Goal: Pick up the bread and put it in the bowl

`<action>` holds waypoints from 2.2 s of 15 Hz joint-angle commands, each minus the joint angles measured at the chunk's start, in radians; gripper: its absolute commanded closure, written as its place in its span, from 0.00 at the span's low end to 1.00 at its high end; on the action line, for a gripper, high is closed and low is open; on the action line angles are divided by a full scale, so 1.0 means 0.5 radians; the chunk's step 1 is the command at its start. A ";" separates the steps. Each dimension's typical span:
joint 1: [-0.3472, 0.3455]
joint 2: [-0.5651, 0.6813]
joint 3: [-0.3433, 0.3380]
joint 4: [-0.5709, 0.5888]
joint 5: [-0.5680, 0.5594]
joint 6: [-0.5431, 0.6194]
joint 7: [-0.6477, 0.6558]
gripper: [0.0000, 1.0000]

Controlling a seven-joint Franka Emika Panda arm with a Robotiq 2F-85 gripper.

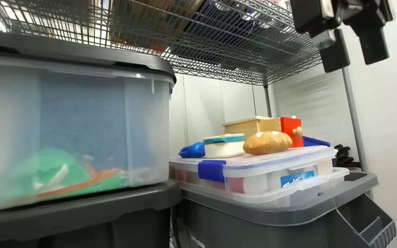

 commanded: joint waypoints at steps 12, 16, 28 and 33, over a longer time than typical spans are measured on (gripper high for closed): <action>0.053 0.010 -0.041 0.007 -0.027 -0.007 0.026 0.00; 0.032 0.025 -0.053 0.022 -0.031 -0.004 0.040 0.00; -0.127 0.238 -0.211 0.187 -0.063 0.117 0.221 0.00; -0.122 0.364 -0.274 0.164 -0.148 0.503 0.103 0.00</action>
